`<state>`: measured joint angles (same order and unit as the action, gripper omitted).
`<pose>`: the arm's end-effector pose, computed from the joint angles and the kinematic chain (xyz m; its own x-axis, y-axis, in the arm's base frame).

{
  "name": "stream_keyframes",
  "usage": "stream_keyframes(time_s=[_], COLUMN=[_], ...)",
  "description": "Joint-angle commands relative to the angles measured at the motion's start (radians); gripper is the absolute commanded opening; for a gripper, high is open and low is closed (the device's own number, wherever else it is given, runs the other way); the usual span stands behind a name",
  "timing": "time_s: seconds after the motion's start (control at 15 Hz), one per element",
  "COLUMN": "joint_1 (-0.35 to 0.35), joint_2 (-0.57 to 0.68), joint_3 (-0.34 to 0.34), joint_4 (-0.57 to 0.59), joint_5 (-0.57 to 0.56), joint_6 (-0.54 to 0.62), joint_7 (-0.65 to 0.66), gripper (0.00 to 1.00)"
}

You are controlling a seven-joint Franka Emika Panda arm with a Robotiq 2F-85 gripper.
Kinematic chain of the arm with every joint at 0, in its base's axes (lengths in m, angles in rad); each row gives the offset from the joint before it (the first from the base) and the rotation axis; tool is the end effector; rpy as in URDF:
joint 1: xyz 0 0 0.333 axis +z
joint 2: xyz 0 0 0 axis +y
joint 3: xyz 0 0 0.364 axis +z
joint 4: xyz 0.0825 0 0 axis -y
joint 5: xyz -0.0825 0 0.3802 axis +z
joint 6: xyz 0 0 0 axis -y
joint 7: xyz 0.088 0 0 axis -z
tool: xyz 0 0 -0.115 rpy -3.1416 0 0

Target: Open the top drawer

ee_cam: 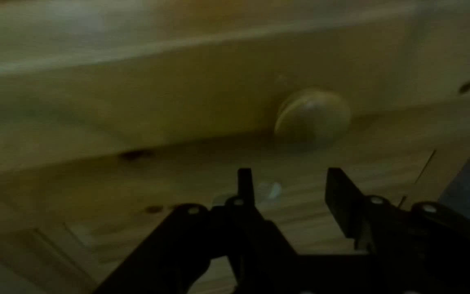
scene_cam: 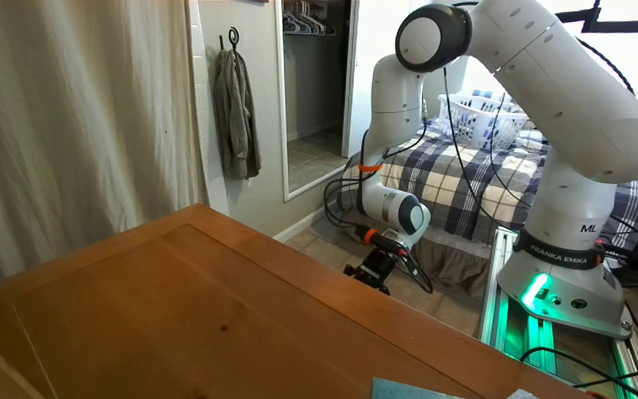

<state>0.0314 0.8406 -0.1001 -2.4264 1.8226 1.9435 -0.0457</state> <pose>0.3659 0.0349 -0.0020 -0.1753 -0.4250 -0.8880 -0.9604 0.2721 0.0594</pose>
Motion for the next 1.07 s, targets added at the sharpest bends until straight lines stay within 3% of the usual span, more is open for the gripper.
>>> stream_keyframes(time_s=[0.0,0.2,0.53,0.87,0.93,1.0], joint_1=[-0.005,-0.007,0.002,0.055,0.068,0.079], joint_2=[0.008,0.031,-0.011,-0.167,-0.218,-0.258], joint_3=[-0.088,-0.161,-0.225,-0.277,-0.287,-0.289], joint_4=[-0.134,-0.190,-0.232,-0.293,-0.305,-0.306], joint_5=[-0.032,-0.048,-0.016,0.066,0.062,0.067], joint_6=[0.071,0.159,0.306,0.592,0.657,0.723], joint_7=[-0.090,-0.122,-0.095,-0.129,-0.131,-0.135], gripper=[0.25,0.25,0.25,0.25,0.75,0.77])
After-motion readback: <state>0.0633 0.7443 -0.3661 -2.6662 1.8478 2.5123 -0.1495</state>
